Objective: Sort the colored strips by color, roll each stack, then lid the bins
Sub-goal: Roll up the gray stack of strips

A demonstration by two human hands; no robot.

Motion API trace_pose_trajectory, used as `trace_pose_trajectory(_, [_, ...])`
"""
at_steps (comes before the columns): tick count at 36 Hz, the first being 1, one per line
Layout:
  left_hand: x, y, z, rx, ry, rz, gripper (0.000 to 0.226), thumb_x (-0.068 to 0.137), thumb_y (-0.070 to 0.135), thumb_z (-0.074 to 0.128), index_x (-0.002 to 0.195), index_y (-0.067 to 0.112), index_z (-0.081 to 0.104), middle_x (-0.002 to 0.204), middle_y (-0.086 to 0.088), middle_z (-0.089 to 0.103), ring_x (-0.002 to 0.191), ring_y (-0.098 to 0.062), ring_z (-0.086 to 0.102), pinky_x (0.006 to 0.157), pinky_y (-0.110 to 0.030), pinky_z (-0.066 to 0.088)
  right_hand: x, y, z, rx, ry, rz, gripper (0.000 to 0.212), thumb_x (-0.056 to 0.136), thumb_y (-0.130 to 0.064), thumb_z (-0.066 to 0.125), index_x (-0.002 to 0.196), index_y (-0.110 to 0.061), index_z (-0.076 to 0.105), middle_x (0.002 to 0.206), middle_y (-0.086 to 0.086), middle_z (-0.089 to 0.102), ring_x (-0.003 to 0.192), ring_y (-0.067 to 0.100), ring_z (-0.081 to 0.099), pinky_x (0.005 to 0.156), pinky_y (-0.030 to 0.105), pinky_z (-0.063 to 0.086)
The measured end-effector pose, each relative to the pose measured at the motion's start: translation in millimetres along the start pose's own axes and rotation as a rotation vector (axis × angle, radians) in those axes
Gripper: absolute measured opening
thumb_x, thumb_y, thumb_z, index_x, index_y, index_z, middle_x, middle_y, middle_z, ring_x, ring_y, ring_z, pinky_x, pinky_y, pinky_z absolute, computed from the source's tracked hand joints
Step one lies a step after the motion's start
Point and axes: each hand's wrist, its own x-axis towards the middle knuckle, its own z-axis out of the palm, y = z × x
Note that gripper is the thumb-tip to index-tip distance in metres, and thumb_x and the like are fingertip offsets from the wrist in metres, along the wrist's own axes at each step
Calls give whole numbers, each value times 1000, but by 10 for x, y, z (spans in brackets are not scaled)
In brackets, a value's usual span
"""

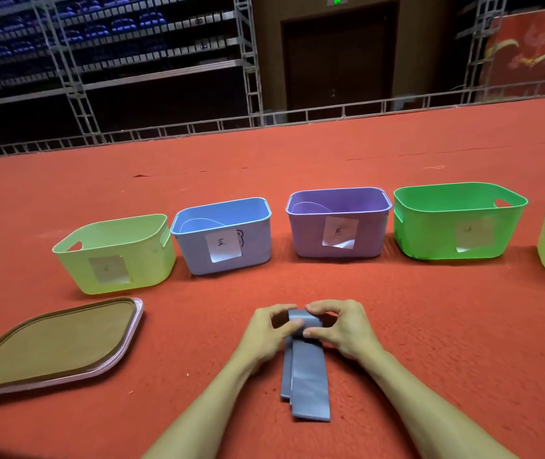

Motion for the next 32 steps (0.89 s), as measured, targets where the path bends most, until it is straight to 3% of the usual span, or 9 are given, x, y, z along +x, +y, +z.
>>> trace_pose_trajectory(3, [-26, 11, -28, 51, -20, 29, 53, 70, 42, 71, 119, 21, 66, 117, 6, 68, 111, -4, 61, 101, -32, 47, -54, 10, 11, 3, 21, -30, 43, 52, -14, 92, 92, -12, 75, 89, -12, 69, 83, -4, 64, 79, 2, 42])
trace_pose_trajectory(9, [-115, 10, -17, 92, -20, 109, 46, 79, 16, 75, 123, 13, 63, 123, 1, 65, 114, -3, 58, 101, -22, 45, -104, -22, -52, 142, -11, -25, 21, 65, -11, 86, 76, -23, 72, 91, -8, 72, 87, 5, 68, 80, 16, 51])
trace_pose_trajectory(13, [-175, 5, -9, 183, 16, 180, 46, 77, 15, 76, 121, 15, 65, 120, 8, 63, 114, -1, 56, 99, -10, 37, -90, 12, -98, 147, -59, 15, 17, 76, -14, 78, 88, -26, 74, 93, -8, 74, 90, 2, 68, 83, 25, 53])
trace_pose_trajectory(18, [-220, -5, -6, 196, 31, 211, 47, 74, 11, 78, 119, 17, 66, 116, 15, 61, 112, 2, 55, 99, -6, 34, -109, 37, -136, 72, -173, 49, 41, 79, -24, 76, 118, -19, 66, 113, -12, 66, 105, -5, 59, 94, 16, 44])
trace_pose_trajectory(22, [-263, -30, -1, 164, 38, 209, 47, 73, 12, 79, 117, 20, 67, 118, 14, 63, 111, 7, 55, 98, -7, 35, -145, -40, -152, 132, -237, 67, 25, 82, -17, 73, 105, -24, 72, 94, -15, 72, 88, -3, 64, 76, 15, 49])
trace_pose_trajectory(26, [-283, -28, 6, 104, 29, 223, 35, 75, 12, 75, 109, 20, 71, 111, 13, 66, 107, 12, 56, 92, -4, 37, -182, -35, -158, 162, -224, 47, 30, 75, -11, 78, 102, -21, 73, 96, -10, 74, 92, 3, 67, 82, 22, 53])
trace_pose_trajectory(29, [-284, 7, -5, 9, 42, 193, 22, 84, 5, 67, 98, 21, 73, 104, 8, 70, 100, 7, 61, 89, -8, 42, -202, -16, -149, 168, -199, 50, 39, 69, -6, 82, 105, -14, 72, 100, -5, 73, 94, 0, 66, 83, 17, 49])
trace_pose_trajectory(32, [-265, 19, 14, 3, 49, 147, 18, 86, 12, 67, 100, 20, 74, 104, 8, 71, 98, 5, 62, 91, -15, 46, -223, -14, -140, 118, -182, 37, 46, 65, -8, 85, 108, -11, 71, 105, -3, 71, 97, -2, 64, 86, 13, 47])
